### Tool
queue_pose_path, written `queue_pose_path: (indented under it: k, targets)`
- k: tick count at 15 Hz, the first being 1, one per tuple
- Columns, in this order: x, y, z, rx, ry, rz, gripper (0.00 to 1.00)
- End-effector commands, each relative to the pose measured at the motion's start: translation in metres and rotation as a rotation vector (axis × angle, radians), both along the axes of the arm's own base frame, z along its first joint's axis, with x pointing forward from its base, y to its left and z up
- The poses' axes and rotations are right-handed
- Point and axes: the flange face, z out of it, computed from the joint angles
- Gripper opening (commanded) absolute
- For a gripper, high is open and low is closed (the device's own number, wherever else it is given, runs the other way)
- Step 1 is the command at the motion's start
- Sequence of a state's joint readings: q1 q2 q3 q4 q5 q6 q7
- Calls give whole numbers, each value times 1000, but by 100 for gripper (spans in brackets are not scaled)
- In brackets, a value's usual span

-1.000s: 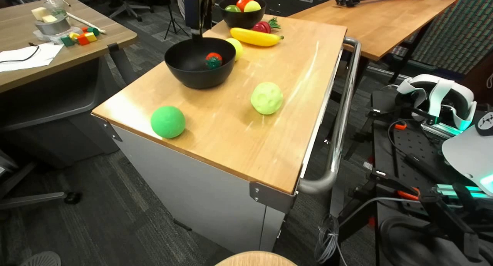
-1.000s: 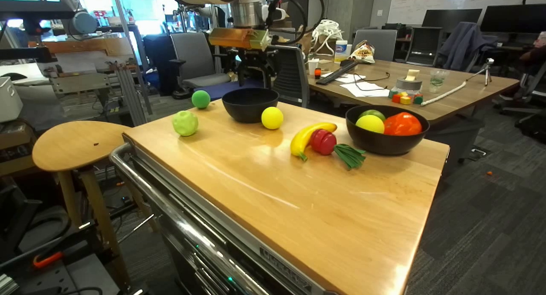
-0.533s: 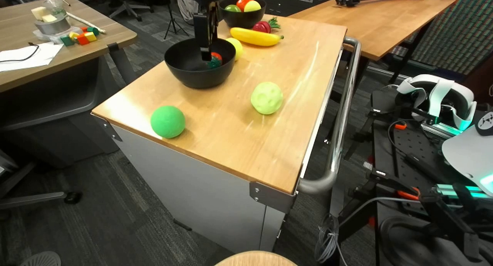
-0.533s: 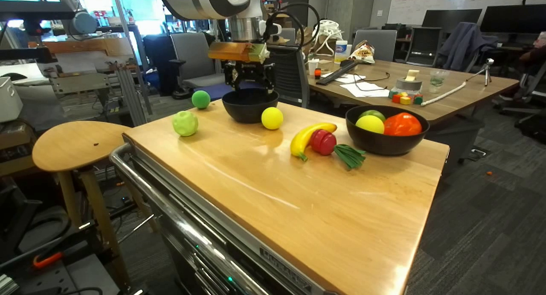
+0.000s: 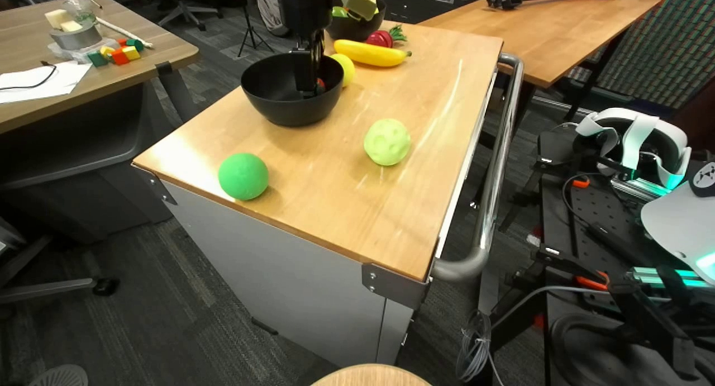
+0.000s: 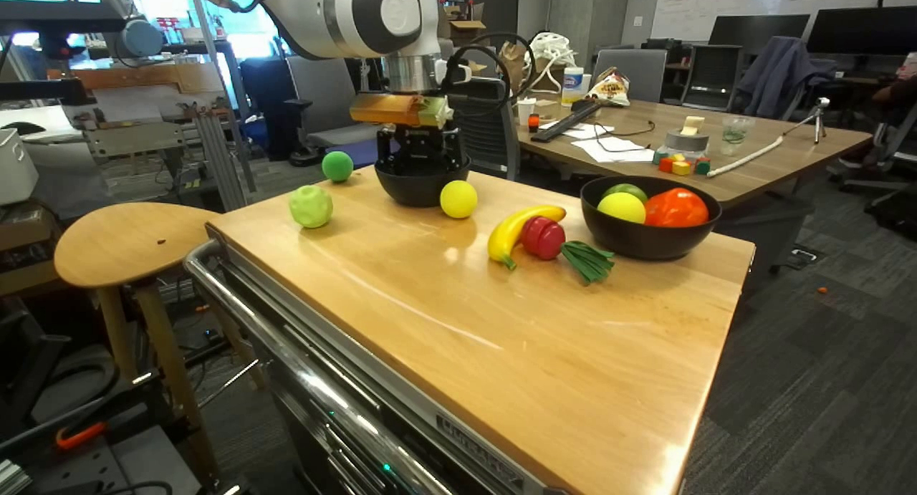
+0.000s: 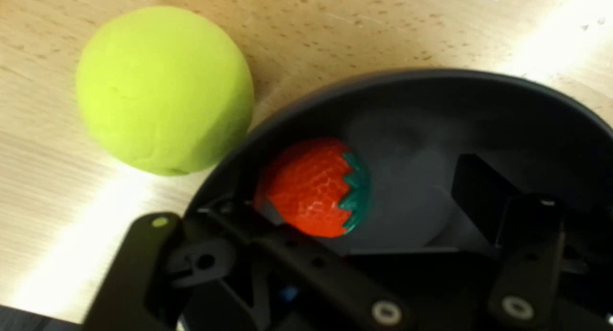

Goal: Remove all the plastic vegetables and fruits from the two bowls

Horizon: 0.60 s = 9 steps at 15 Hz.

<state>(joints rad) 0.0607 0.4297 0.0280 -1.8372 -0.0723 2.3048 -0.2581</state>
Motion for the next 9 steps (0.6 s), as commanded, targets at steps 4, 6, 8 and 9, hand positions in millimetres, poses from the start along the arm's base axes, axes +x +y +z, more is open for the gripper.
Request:
queue_pose_path:
  k: [4,6,8,9]
  targets:
    - [-1,4,4,-5,-34,-23,45]
    - [-1,6,12,9,-52,-33,30]
    - [-1,9,29,35,-86,-48,30]
    - [-1,11,39,52,-103,-54,30]
